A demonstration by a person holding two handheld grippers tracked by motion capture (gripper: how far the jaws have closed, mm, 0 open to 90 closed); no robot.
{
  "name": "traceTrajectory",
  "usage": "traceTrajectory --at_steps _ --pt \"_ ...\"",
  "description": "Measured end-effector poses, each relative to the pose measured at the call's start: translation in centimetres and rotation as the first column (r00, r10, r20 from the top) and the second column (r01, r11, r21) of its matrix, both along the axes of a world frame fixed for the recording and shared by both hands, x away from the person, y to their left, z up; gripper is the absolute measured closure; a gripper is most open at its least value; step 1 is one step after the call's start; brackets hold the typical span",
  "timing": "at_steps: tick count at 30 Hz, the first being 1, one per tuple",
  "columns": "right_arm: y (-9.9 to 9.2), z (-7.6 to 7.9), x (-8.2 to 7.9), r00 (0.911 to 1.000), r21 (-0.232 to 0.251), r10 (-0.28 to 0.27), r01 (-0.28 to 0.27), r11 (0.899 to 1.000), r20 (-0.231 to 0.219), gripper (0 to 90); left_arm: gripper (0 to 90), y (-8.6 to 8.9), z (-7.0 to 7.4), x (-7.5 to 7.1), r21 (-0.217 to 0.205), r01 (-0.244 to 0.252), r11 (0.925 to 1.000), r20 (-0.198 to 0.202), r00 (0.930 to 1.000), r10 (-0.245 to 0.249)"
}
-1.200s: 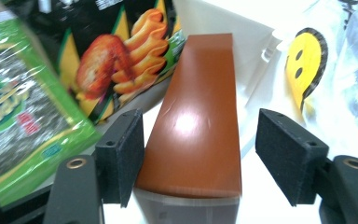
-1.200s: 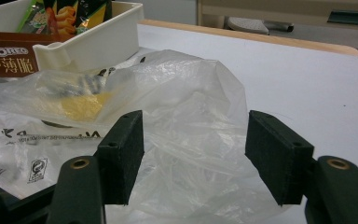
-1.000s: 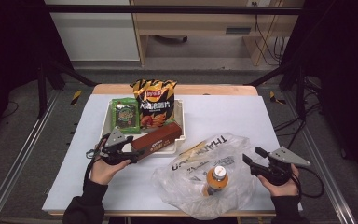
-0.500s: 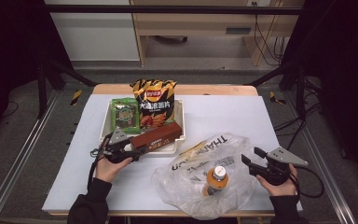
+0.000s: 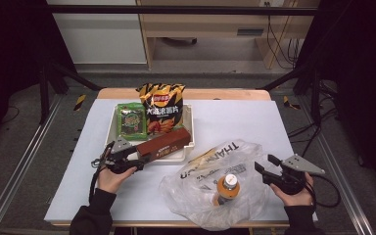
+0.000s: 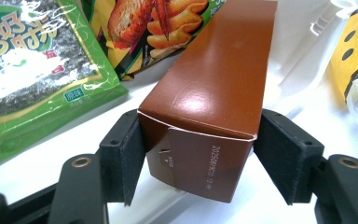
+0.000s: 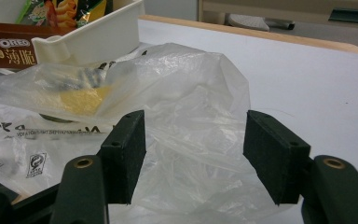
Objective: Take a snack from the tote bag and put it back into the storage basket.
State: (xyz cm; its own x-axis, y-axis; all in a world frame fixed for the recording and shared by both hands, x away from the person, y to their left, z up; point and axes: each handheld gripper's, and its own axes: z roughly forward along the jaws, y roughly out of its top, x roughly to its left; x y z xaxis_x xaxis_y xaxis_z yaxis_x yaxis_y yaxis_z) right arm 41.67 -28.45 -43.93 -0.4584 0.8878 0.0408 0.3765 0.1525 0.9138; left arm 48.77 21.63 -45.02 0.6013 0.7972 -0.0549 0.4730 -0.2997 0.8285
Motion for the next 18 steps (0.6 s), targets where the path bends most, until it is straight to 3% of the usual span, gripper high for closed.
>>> traceTrajectory --at_steps 5,13,18 --pt "0.1 0.0 0.0 1.0000 0.000 0.001 -0.001 1.000 0.000 39.6 34.9 0.0 0.0 0.4 -0.004 0.001 1.0000 -0.011 0.9999 -0.001" --pt "0.3 -0.1 0.1 1.0000 -0.002 0.007 -0.007 1.000 -0.006 39.7 29.3 -0.1 -0.7 2.0 -0.006 -0.029 0.9996 0.011 0.9995 0.029" --pt "0.2 -0.1 0.1 1.0000 -0.003 0.007 -0.007 1.000 -0.004 39.7 29.3 0.1 -0.6 1.4 -0.021 -0.034 0.9992 0.001 0.9994 0.035"
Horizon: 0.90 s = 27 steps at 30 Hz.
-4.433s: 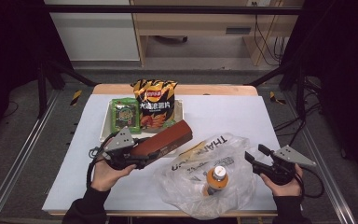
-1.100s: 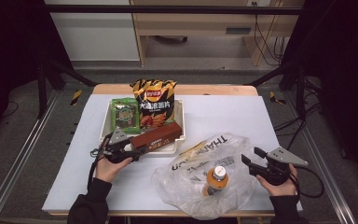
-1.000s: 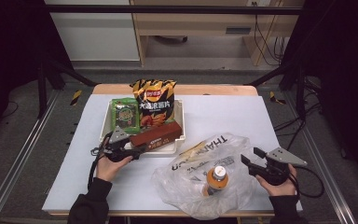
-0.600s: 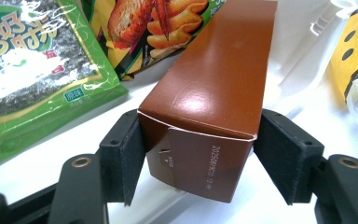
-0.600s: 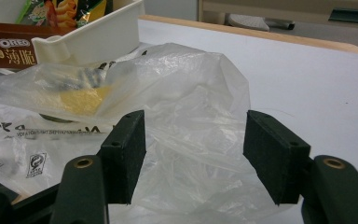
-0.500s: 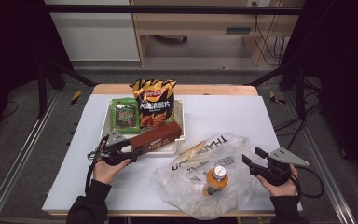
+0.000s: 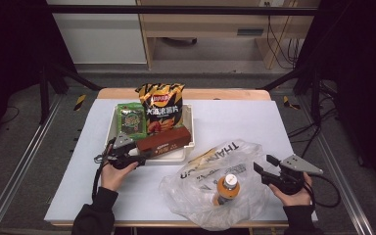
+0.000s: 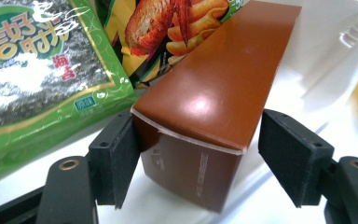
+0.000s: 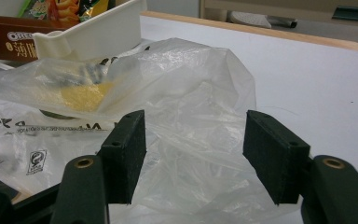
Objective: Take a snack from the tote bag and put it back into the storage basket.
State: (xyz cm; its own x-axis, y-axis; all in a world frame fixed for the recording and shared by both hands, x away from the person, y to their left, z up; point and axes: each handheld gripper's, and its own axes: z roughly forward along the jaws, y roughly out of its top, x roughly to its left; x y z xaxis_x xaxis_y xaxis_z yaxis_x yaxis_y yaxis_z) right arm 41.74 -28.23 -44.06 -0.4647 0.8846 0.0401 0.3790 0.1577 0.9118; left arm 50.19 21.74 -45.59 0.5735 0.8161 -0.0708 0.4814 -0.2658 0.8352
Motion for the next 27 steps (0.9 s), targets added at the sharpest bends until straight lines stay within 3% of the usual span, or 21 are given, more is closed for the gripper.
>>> traceTrajectory --at_steps 3,5,10,13,27 --pt "-0.1 0.1 -0.1 1.0000 0.005 -0.004 0.004 1.000 0.003 39.7 29.8 0.5 0.0 -0.7 -0.001 -0.014 0.9999 -0.016 0.9998 0.014" --pt "-0.1 0.1 -0.1 1.0000 0.002 -0.006 0.006 1.000 0.003 39.7 37.5 0.7 0.0 -1.0 -0.017 -0.032 0.9993 -0.031 0.9990 0.031" --pt "-0.1 0.1 0.0 1.0000 -0.002 -0.001 0.001 1.000 0.004 39.8 48.1 0.7 0.0 -0.7 0.007 -0.061 0.9981 -0.016 0.9980 0.061" --pt "0.0 0.0 0.0 1.0000 -0.003 0.000 0.000 1.000 -0.002 39.8 51.5 0.8 -0.2 -0.1 -0.007 -0.078 0.9969 -0.009 0.9969 0.078" --pt "0.1 -0.1 0.1 1.0000 -0.005 0.002 -0.002 1.000 -0.005 40.5 49.6 0.9 -0.8 1.7 -0.099 -0.132 0.9863 0.004 0.9912 0.133"
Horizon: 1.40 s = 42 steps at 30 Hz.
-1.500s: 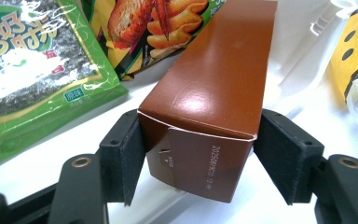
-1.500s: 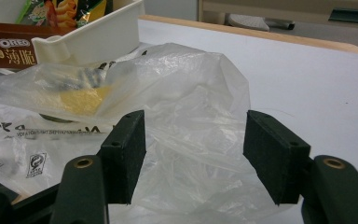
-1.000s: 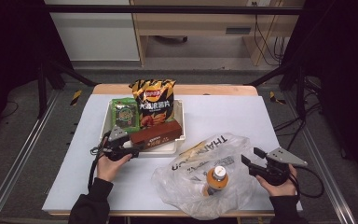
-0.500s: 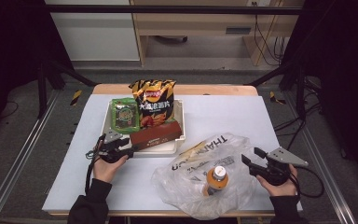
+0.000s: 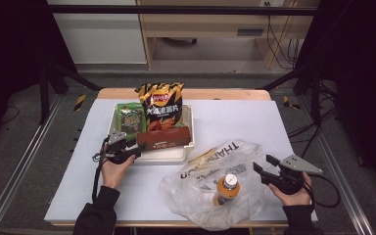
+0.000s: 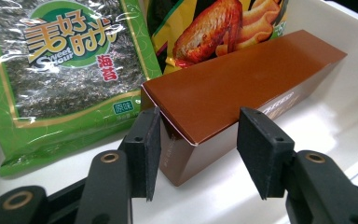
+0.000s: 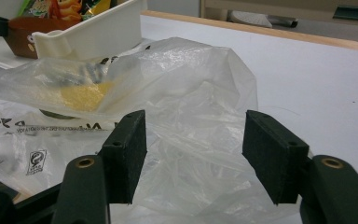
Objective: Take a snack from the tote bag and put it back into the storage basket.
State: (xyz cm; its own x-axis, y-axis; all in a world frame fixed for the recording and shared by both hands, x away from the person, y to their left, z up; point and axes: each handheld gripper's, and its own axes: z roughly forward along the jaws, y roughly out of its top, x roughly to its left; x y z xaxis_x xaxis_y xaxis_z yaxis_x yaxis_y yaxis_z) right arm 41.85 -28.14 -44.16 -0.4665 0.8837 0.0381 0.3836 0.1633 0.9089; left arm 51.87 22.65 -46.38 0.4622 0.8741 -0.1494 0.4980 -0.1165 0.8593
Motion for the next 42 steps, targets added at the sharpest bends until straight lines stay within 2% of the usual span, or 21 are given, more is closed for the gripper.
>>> traceTrajectory --at_steps 7,11,20,25,27,31,34,36,42 --pt "0.0 0.0 0.0 1.0000 0.000 0.003 -0.003 1.000 0.001 40.9 50.9 0.0 0.0 0.1 -0.001 0.000 1.0000 0.005 1.0000 0.000" --pt "0.0 0.0 0.0 1.0000 0.000 0.004 -0.004 1.000 0.005 41.1 54.2 0.2 0.1 0.1 -0.021 -0.002 0.9998 0.022 0.9998 0.003" --pt "0.1 0.0 0.0 1.0000 0.000 0.005 -0.005 1.000 0.000 41.5 50.5 0.0 0.3 0.9 -0.015 -0.004 0.9999 0.032 0.9995 0.005" --pt "0.0 0.0 -0.1 1.0000 0.000 0.006 -0.006 1.000 0.006 41.6 44.4 0.0 0.7 0.3 0.003 0.024 0.9997 0.028 0.9993 -0.024" --pt "-0.1 0.1 -0.1 1.0000 0.008 0.003 -0.003 1.000 0.007 41.8 44.4 0.2 1.0 -0.4 0.008 0.019 0.9998 0.039 0.9991 -0.019" --pt "-0.2 0.0 -0.1 1.0000 0.005 -0.001 0.001 1.000 0.005 42.2 55.2 0.6 1.2 -1.5 0.066 0.033 0.9973 0.032 0.9989 -0.036" --pt "-0.2 0.0 -0.1 1.0000 0.001 0.003 -0.003 1.000 0.007 42.7 65.3 0.7 0.8 -1.7 0.060 0.056 0.9966 -0.004 0.9984 -0.056" --pt "-0.1 0.0 -0.1 0.9999 0.000 0.005 -0.005 1.000 0.009 42.9 69.2 0.4 0.6 -1.6 0.067 0.072 0.9951 -0.009 0.9974 -0.072" --pt "-0.2 0.0 -0.1 1.0000 -0.001 0.003 -0.003 1.000 0.005 43.9 73.5 -0.5 0.4 -0.9 0.076 0.076 0.9942 -0.001 0.9971 -0.076"
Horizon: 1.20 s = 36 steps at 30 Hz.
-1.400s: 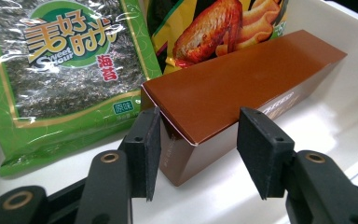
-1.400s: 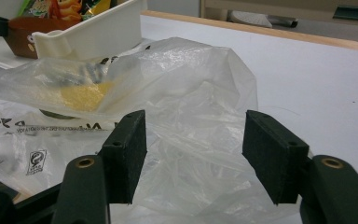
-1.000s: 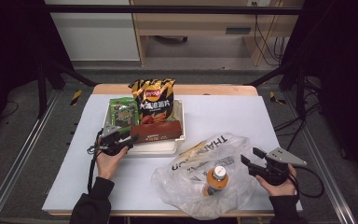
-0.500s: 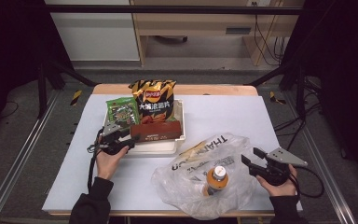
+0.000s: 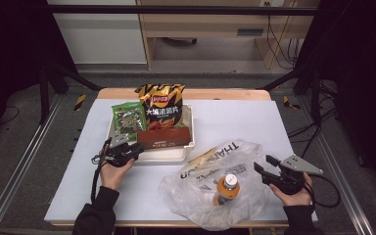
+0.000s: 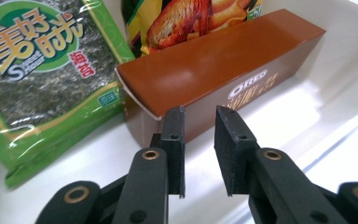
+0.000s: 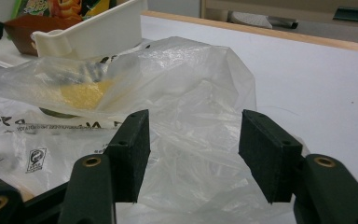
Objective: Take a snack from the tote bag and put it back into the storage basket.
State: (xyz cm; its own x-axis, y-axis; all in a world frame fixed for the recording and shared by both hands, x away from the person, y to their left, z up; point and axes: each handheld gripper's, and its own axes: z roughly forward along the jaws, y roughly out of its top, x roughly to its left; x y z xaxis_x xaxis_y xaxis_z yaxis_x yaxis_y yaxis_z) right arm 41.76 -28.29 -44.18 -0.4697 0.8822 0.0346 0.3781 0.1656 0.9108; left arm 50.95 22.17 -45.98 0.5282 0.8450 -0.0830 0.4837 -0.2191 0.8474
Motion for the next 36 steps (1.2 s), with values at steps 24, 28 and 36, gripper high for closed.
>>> traceTrajectory --at_steps 24,28,36 --pt "0.8 1.9 -1.2 0.9974 0.068 0.045 -0.048 0.997 0.056 46.2 51.5 -0.1 2.3 -2.9 -0.039 0.091 0.9951 0.081 0.9928 -0.088" --pt "1.5 2.3 -1.5 0.9967 0.077 0.060 -0.064 0.995 0.054 45.2 46.6 -0.6 2.8 -3.7 -0.031 0.117 0.9927 0.097 0.9888 -0.113" --pt "2.3 3.1 -2.2 0.9935 0.085 0.088 -0.094 0.992 0.073 42.1 36.2 -0.9 3.0 -5.7 -0.019 0.133 0.9909 0.106 0.9858 -0.131"
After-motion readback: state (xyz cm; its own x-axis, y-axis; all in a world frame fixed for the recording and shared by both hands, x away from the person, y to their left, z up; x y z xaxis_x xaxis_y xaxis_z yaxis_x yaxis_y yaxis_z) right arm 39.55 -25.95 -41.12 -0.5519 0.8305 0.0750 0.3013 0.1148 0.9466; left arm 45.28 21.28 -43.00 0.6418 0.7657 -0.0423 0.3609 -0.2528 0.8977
